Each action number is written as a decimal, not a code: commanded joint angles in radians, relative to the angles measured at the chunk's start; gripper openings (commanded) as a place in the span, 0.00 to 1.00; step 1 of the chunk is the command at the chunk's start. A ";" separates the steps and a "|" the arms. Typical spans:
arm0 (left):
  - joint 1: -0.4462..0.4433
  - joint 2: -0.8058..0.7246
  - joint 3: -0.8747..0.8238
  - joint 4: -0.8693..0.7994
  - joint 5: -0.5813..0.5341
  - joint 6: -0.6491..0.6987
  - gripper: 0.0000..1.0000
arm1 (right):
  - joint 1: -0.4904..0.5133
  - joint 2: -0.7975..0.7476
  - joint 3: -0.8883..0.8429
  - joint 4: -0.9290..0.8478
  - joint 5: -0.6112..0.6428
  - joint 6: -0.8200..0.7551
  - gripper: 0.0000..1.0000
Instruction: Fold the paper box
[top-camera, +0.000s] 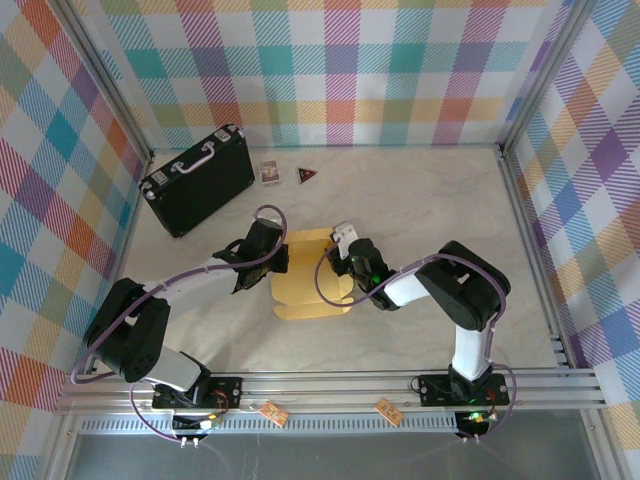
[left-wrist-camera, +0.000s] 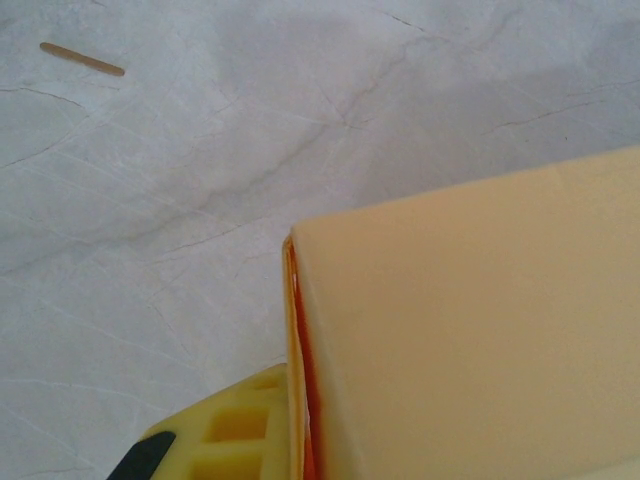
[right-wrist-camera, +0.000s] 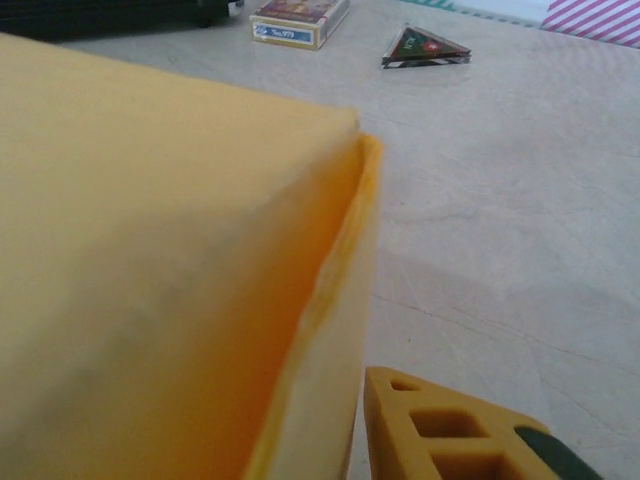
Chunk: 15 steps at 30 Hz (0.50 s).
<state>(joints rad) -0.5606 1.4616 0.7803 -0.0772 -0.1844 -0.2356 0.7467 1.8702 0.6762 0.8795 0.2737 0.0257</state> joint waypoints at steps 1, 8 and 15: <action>-0.004 -0.025 -0.004 0.000 0.014 0.011 0.00 | -0.002 0.008 -0.010 -0.041 -0.027 0.008 0.31; -0.003 -0.025 -0.005 0.001 0.011 0.011 0.00 | -0.002 0.028 0.007 -0.071 0.007 0.023 0.20; -0.002 -0.030 -0.005 0.001 0.010 0.012 0.00 | -0.003 0.037 -0.015 0.014 0.038 -0.007 0.01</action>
<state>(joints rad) -0.5617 1.4616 0.7803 -0.0864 -0.1776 -0.2352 0.7475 1.8847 0.6804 0.8650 0.2825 0.0437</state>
